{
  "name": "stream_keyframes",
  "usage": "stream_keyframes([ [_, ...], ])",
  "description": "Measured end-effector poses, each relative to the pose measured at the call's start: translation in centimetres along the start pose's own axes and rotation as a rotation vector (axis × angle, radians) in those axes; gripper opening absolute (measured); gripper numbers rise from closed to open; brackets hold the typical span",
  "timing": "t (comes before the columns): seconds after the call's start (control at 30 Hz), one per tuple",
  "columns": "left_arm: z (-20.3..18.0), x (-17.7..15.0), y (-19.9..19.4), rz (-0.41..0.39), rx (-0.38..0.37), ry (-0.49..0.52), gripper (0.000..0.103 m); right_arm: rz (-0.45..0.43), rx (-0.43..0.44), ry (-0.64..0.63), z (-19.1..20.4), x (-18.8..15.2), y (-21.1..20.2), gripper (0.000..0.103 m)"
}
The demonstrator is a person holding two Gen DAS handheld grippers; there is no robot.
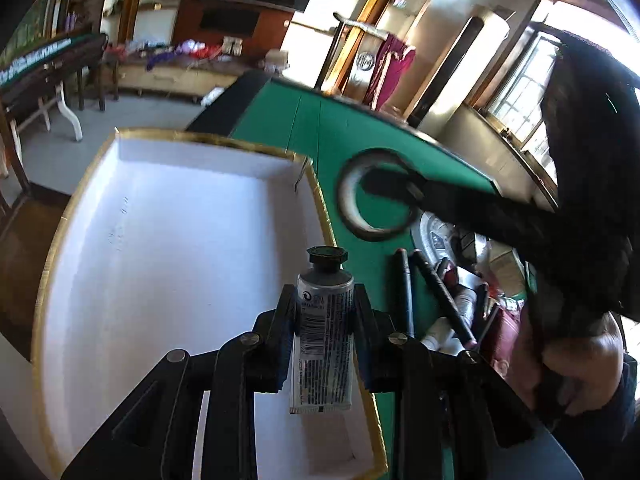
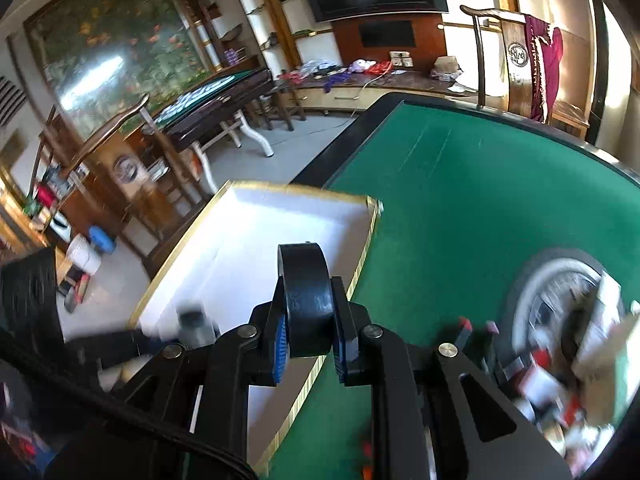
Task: Organize objects
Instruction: 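Carry the tube and tape roll into the white tray and open both tools, then grasp the red-capped black marker with the left tool while the right tool grasps the black fan housing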
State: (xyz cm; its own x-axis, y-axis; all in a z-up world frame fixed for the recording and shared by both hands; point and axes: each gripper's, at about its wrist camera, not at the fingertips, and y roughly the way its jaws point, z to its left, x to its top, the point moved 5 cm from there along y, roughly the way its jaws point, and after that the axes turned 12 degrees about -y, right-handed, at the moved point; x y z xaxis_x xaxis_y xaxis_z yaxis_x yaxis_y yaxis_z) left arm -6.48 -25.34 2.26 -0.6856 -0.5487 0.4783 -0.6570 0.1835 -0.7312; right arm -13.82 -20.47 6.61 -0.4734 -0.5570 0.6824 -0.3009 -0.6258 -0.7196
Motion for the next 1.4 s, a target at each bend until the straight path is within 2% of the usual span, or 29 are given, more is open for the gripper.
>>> stream_keyframes([
  [0.23, 1.4, 0.3, 3.0, 0.035, 0.026, -0.036, 0.023, 0.059, 0.010, 0.081, -1.6, 1.4, 6.0, 0.016],
  [0.6, 1.6, 1.5, 4.7, 0.017, 0.050, -0.056, 0.024, 0.117, -0.023, 0.099, -2.6, 2.9, 8.3, 0.016],
  [0.63, 1.5, 1.4, 4.8, 0.021, 0.049, -0.056, 0.025, 0.110, -0.024, 0.109, -2.9, 3.1, 8.0, 0.020],
  [0.7, 1.7, 1.5, 4.6, 0.028, 0.043, -0.076, 0.038, 0.093, -0.027, 0.109, -3.2, 3.4, 7.5, 0.032],
  [0.73, 1.8, 1.5, 4.3, 0.024, 0.032, -0.085, 0.042, 0.084, -0.036, 0.106, -3.3, 3.7, 7.1, 0.043],
  [0.77, 1.8, 1.5, 4.0, 0.018, 0.026, -0.090, 0.045, 0.067, -0.047, 0.103, -3.4, 3.9, 6.4, 0.047],
  [0.87, 1.8, 1.2, 2.5, 0.001, 0.005, -0.102, 0.045, 0.032, -0.046, 0.073, -3.2, 4.2, 4.1, 0.047],
  [1.0, 0.6, 0.4, 0.1, -0.030, -0.024, -0.063, 0.045, -0.027, -0.012, 0.047, -2.7, 2.4, -1.2, 0.047],
  [1.13, -2.0, -1.5, -0.6, -0.028, -0.051, 0.010, 0.045, -0.090, 0.025, 0.023, -2.0, -1.7, -7.5, 0.048],
  [1.2, -3.4, -2.0, -0.1, -0.015, -0.049, 0.044, 0.045, -0.115, 0.026, 0.029, -2.5, -4.1, -10.3, 0.054],
  [1.27, -5.1, -2.9, 0.7, 0.000, -0.038, 0.083, 0.045, -0.148, 0.026, 0.044, -3.7, -7.0, -13.1, 0.054],
  [1.33, -6.7, -3.3, 1.6, 0.023, -0.023, 0.104, 0.045, -0.165, 0.002, 0.048, -5.1, -9.4, -15.2, 0.054],
  [1.4, -8.6, -3.9, 2.6, 0.049, 0.001, 0.118, 0.045, -0.185, -0.060, 0.055, -6.6, -11.7, -17.1, 0.054],
])
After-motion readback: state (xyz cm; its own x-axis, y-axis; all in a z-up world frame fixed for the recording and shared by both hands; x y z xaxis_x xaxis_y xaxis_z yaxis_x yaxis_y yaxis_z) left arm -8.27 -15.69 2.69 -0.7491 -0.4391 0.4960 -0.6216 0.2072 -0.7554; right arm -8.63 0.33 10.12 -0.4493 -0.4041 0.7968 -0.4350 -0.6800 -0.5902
